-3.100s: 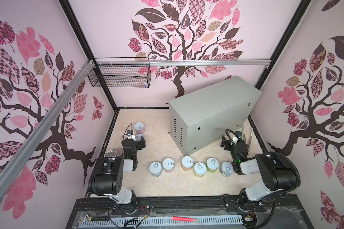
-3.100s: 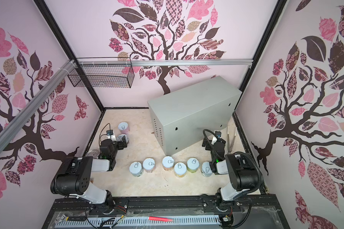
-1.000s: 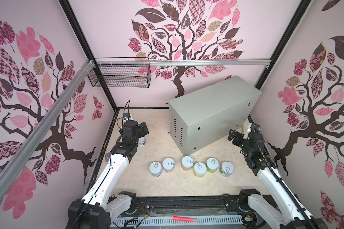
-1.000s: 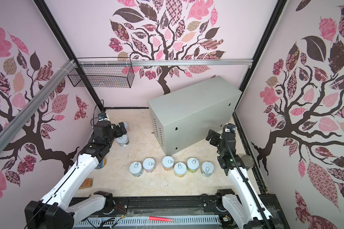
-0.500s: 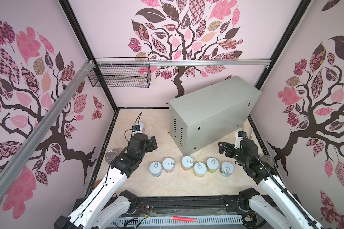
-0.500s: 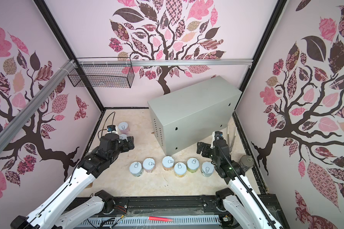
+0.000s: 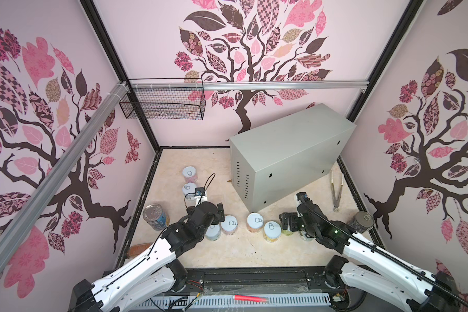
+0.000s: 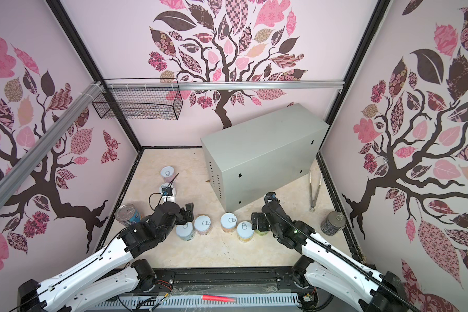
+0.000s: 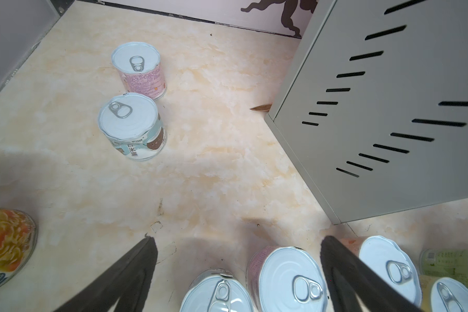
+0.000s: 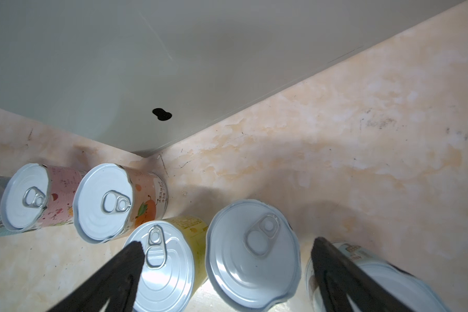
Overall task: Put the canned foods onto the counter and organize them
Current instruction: 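Lower the right gripper onto the yellow-green can while the left gripper moves over the row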
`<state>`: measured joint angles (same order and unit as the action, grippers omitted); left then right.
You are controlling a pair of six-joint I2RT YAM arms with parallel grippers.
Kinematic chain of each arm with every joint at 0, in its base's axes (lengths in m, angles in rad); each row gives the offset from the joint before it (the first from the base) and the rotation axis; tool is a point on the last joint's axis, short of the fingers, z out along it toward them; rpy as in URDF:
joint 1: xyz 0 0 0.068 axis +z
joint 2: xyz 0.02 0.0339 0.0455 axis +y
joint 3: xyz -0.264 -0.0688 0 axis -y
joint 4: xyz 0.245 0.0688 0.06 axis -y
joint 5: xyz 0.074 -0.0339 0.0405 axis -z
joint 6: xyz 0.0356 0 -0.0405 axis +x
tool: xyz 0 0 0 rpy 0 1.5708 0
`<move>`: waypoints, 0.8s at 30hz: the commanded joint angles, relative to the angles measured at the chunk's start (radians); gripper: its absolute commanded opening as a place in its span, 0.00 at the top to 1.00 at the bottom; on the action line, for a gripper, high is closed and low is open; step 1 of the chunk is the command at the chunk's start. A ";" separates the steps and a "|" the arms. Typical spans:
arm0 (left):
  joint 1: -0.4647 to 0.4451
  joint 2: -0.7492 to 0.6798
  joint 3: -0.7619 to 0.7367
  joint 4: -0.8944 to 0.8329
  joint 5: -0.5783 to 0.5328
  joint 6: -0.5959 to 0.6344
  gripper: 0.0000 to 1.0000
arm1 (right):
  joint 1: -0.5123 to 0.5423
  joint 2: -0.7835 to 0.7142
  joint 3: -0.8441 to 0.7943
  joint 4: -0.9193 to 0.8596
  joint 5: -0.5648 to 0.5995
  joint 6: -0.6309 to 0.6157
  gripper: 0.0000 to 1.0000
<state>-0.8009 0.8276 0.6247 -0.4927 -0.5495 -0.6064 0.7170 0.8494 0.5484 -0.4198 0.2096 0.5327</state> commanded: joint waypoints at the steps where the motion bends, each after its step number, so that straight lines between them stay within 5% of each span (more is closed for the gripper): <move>1: -0.004 -0.013 -0.063 0.073 -0.026 -0.030 0.02 | 0.005 0.017 -0.004 -0.023 0.009 0.019 0.00; 24: -0.005 0.011 -0.136 0.169 -0.029 -0.036 0.02 | 0.004 0.190 -0.022 0.001 0.043 0.038 0.07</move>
<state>-0.8013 0.8368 0.5083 -0.3462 -0.5724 -0.6331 0.7197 1.0111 0.5037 -0.3687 0.2180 0.5713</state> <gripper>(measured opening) 0.981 0.942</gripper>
